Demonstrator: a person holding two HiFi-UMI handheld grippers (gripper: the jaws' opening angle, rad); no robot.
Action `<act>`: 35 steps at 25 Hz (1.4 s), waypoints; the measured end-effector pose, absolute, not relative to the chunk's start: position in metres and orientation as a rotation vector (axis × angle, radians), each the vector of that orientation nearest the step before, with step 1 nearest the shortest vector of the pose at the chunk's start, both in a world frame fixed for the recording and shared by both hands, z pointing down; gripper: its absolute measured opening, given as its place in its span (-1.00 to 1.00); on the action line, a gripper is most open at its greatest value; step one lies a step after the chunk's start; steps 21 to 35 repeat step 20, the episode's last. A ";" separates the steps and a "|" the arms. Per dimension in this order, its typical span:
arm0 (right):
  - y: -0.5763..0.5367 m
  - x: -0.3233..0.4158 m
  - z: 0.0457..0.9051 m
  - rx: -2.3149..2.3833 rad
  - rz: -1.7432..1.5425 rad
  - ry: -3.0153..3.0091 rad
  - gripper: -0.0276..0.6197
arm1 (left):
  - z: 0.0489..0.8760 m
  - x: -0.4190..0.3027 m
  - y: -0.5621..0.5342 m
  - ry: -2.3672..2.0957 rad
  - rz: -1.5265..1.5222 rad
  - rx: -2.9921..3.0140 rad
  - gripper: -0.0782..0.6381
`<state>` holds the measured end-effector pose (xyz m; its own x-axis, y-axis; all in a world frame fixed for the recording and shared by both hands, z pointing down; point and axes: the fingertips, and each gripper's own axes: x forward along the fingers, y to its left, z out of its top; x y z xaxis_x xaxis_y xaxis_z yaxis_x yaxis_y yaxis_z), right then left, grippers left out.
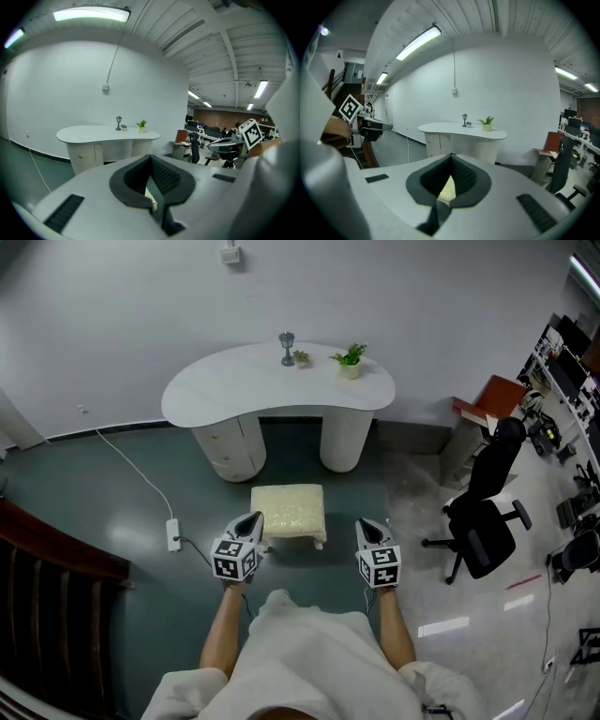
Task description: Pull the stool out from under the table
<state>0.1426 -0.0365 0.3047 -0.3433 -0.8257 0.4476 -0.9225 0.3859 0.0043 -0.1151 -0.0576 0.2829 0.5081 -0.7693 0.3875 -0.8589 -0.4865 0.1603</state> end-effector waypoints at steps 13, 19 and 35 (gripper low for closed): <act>-0.047 0.147 0.304 1.529 0.390 -2.306 -0.92 | 0.285 -0.110 -0.062 -1.359 0.372 2.406 -0.75; -0.054 0.143 0.304 1.525 0.393 -2.310 -0.93 | 0.284 -0.111 -0.070 -1.359 0.373 2.411 -0.75; -0.055 0.143 0.304 1.525 0.393 -2.312 -0.93 | 0.284 -0.111 -0.072 -1.359 0.374 2.412 -0.75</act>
